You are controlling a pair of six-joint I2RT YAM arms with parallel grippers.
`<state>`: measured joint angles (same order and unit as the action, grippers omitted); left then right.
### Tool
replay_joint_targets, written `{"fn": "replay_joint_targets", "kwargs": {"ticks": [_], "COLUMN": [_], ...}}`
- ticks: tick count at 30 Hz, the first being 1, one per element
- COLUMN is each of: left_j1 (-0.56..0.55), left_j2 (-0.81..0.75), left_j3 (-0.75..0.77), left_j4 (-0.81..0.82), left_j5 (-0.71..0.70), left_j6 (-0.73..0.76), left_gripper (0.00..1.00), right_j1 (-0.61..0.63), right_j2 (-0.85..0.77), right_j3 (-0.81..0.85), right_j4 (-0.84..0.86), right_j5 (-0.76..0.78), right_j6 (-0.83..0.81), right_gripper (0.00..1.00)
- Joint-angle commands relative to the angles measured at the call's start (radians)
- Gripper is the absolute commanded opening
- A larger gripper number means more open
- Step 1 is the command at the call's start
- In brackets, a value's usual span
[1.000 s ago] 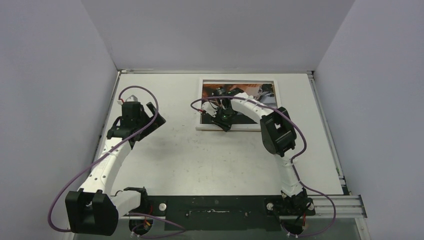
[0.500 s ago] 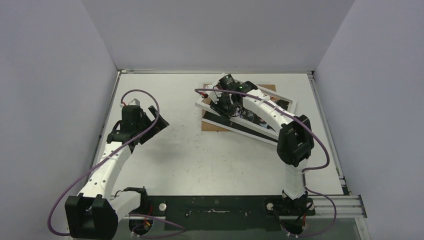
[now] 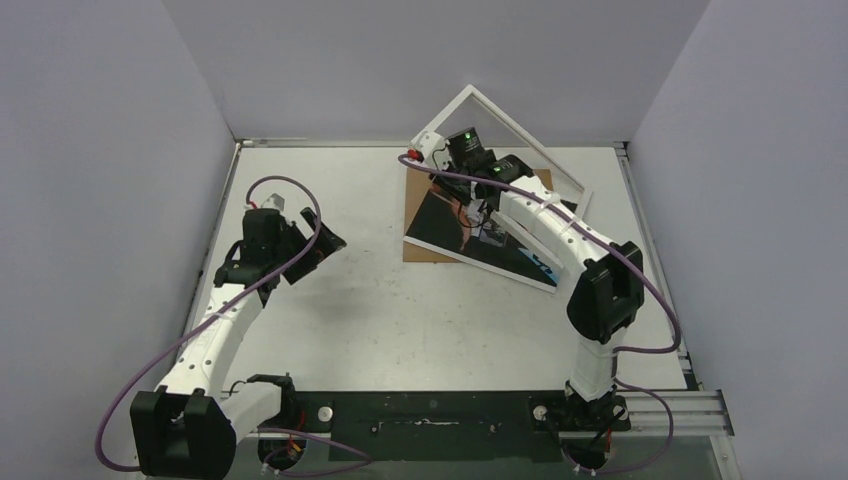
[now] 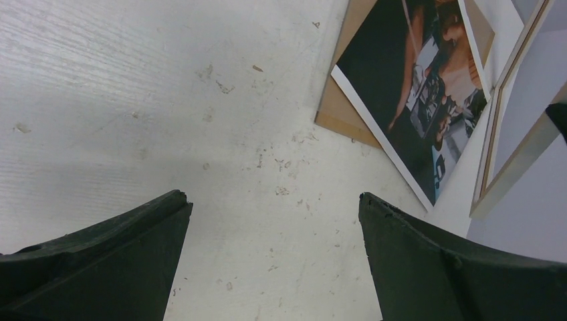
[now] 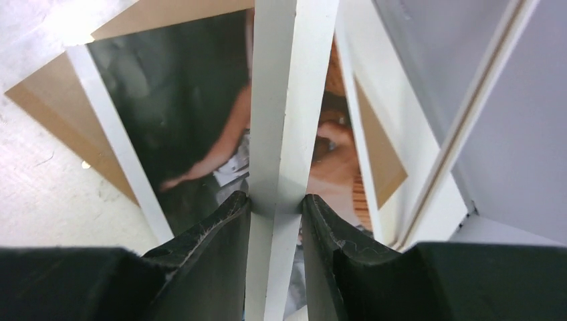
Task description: Put the photo into the frame
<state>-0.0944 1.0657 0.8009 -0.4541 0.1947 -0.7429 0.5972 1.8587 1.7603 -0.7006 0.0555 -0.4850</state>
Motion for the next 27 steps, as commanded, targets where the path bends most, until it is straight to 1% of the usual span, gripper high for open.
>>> {"fn": "replay_joint_targets", "kwargs": {"ticks": [1,4,7,12,18,24,26,27], "left_j1": [0.0,0.0,-0.001,-0.002,-0.011,-0.021,-0.041,-0.063], "left_j2": [-0.012,-0.009,0.001,0.036,0.079,0.102,0.113,0.127], "left_j3": [0.033,0.054,0.08,0.13,0.16,0.178,0.151,0.117], "left_j4": [0.054,0.048,0.042,0.028,0.046,0.049,0.066,0.117], "left_j5": [0.032,0.038,0.053,0.08,0.096,0.096,0.086,0.104], "left_j6": [0.002,0.004,0.003,0.002,0.002,0.017,-0.031,-0.076], "left_gripper": [0.97,0.97,0.97,0.97,0.97,0.97,0.97,0.97], "right_j1": [0.01,0.017,0.025,0.033,0.033,0.032,0.03,0.029], "right_j2": [-0.123,-0.159,-0.188,-0.229,-0.239,-0.233,-0.218,-0.212], "right_j3": [0.125,0.153,0.188,0.243,0.259,0.288,0.286,0.279], "right_j4": [0.107,0.101,0.087,0.062,0.081,0.035,-0.006,-0.026], "right_j5": [0.152,0.175,0.23,0.274,0.32,0.256,0.241,0.23], "right_j6": [-0.021,0.03,0.078,0.121,0.089,0.114,0.129,0.149], "right_gripper": [0.0,0.0,0.0,0.0,0.0,0.0,0.0,0.0]}}
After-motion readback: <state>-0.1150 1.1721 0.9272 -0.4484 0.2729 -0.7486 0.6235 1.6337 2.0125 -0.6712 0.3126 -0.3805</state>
